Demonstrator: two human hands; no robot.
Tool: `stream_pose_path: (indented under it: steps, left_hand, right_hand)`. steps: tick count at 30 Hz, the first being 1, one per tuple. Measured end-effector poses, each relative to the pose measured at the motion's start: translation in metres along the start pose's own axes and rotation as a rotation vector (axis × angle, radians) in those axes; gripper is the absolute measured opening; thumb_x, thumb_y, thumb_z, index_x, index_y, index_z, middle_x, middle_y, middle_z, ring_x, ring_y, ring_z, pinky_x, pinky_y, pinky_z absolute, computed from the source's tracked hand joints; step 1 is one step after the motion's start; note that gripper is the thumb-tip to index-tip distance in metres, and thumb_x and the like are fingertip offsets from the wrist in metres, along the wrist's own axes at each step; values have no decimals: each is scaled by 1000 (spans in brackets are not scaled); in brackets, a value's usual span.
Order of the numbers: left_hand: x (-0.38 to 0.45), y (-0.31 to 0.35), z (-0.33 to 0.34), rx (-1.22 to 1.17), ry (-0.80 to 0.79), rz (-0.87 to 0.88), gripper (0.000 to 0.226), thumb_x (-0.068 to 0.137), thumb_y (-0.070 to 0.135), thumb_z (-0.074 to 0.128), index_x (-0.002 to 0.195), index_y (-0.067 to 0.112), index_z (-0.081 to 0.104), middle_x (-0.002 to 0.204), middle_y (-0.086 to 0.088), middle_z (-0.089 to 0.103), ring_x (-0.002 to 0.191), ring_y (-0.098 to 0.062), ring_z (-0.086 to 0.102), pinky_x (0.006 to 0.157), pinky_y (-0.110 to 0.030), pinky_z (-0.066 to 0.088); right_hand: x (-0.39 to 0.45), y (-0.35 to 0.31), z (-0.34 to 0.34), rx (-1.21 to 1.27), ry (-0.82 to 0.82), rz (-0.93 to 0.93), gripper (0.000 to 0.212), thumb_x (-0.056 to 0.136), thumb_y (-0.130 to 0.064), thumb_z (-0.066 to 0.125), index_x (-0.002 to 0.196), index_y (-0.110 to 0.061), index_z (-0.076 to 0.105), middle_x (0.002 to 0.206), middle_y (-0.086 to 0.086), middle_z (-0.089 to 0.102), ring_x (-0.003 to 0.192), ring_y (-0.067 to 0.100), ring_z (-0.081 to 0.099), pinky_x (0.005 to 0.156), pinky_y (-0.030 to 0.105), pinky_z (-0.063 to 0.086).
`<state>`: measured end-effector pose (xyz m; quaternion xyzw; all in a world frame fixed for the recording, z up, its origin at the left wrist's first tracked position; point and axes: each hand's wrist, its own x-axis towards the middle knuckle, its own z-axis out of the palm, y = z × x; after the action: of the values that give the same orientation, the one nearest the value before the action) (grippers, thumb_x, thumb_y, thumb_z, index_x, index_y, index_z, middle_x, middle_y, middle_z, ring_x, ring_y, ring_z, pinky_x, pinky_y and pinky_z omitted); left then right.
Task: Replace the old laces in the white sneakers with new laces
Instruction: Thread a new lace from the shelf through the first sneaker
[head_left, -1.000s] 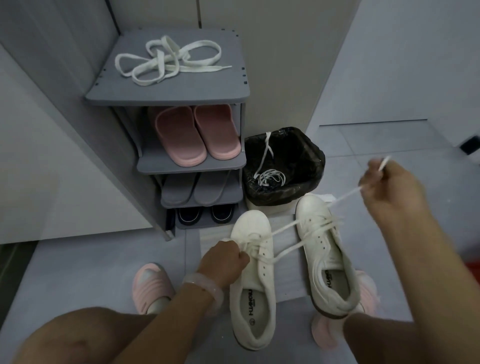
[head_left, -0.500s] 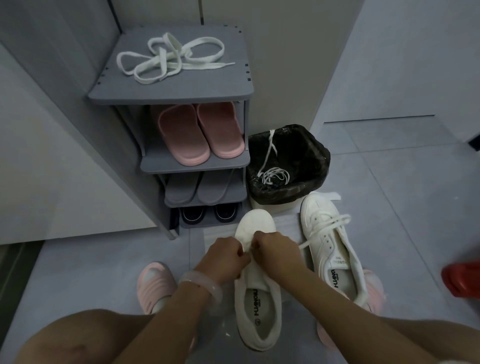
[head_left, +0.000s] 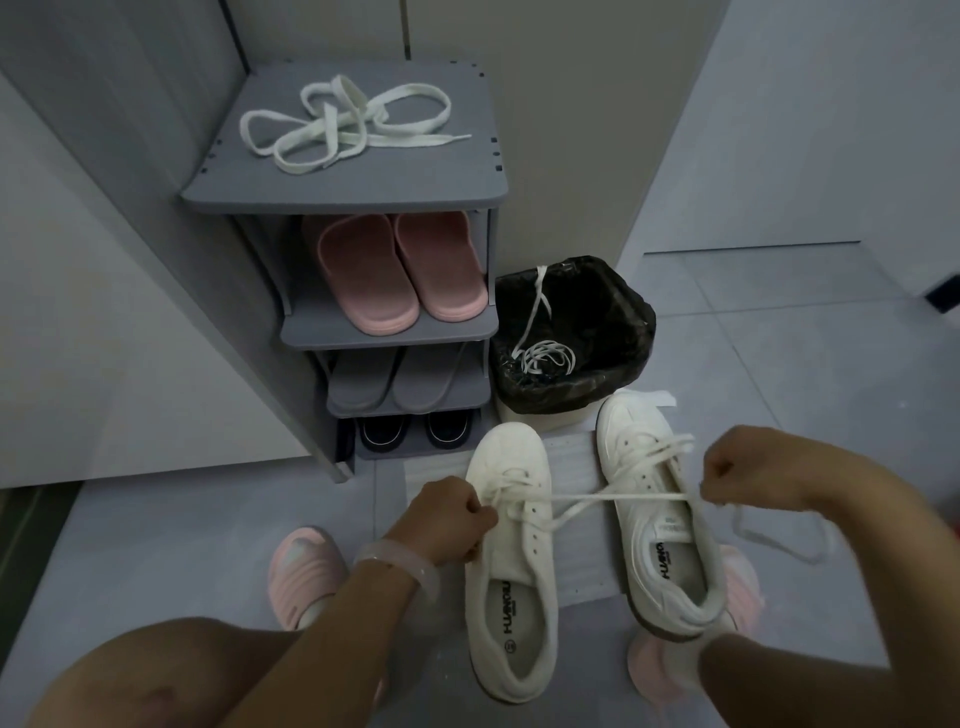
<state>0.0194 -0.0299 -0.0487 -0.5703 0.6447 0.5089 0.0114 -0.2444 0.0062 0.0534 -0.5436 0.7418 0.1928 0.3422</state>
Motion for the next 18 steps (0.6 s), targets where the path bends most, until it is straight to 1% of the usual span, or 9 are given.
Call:
stream_pose_path:
  steps: [2, 3, 4, 7, 10, 12, 13, 15, 18]
  left_hand:
    - [2, 0, 3, 20, 29, -17, 30, 91, 36, 52, 75, 11, 53, 79, -8, 67, 72, -22, 65, 73, -34, 56]
    - [4, -1, 5, 15, 76, -19, 32, 91, 40, 51, 72, 15, 50, 75, -3, 63, 70, -20, 63, 67, -30, 53]
    - [7, -2, 7, 1, 135, -7, 31, 91, 39, 50, 70, 17, 48, 72, 1, 58, 69, -17, 59, 62, -24, 47]
    - [16, -4, 10, -73, 242, 20, 24, 90, 24, 54, 68, 15, 50, 70, 5, 52, 72, -12, 52, 55, -15, 35]
    - [26, -5, 13, -133, 252, -21, 12, 86, 11, 54, 75, 7, 59, 73, 2, 55, 77, -14, 54, 54, -12, 36]
    - [30, -5, 15, -122, 228, -26, 13, 86, 7, 53, 76, 4, 61, 74, -1, 56, 78, -16, 54, 56, -13, 38]
    - [31, -6, 15, -137, 214, -27, 16, 87, 7, 52, 73, 6, 61, 74, -2, 56, 78, -16, 54, 57, -14, 38]
    - [31, -3, 12, -264, 193, -37, 24, 89, 6, 52, 66, 13, 56, 71, 0, 56, 73, -15, 54, 57, -16, 39]
    - [29, 3, 8, -567, 125, -79, 24, 93, 5, 48, 71, 12, 55, 68, -2, 55, 62, -10, 49, 53, -17, 37]
  right_hand:
    - [9, -8, 12, -107, 85, -41, 8, 87, -27, 55, 83, -21, 59, 94, -1, 58, 88, 14, 56, 71, 21, 41]
    - [14, -16, 19, -89, 148, -73, 12, 88, -29, 55, 96, -23, 61, 100, -2, 57, 100, 17, 56, 79, 24, 41]
    - [20, -27, 27, -19, 207, -115, 18, 88, -27, 55, 104, -23, 61, 99, -2, 56, 105, 20, 55, 82, 25, 41]
    - [35, -64, 49, 168, 308, -242, 19, 88, -21, 53, 104, -21, 63, 100, -1, 64, 99, 19, 60, 80, 26, 45]
    - [50, -92, 76, 138, 340, -330, 22, 90, -26, 51, 108, -21, 62, 108, 1, 61, 100, 21, 59, 83, 30, 47]
    - [57, -99, 90, 96, 345, -338, 26, 90, -31, 51, 112, -19, 59, 113, 3, 53, 102, 25, 57, 83, 33, 46]
    - [58, -101, 94, 89, 353, -329, 27, 90, -31, 51, 113, -19, 57, 114, 3, 51, 101, 26, 57, 82, 33, 46]
    - [60, -103, 99, 80, 380, -322, 26, 91, -31, 50, 111, -17, 56, 114, 4, 49, 98, 27, 58, 79, 33, 45]
    - [61, -107, 101, 43, 410, -330, 24, 92, -27, 47, 110, -14, 54, 112, 6, 51, 97, 29, 58, 75, 32, 43]
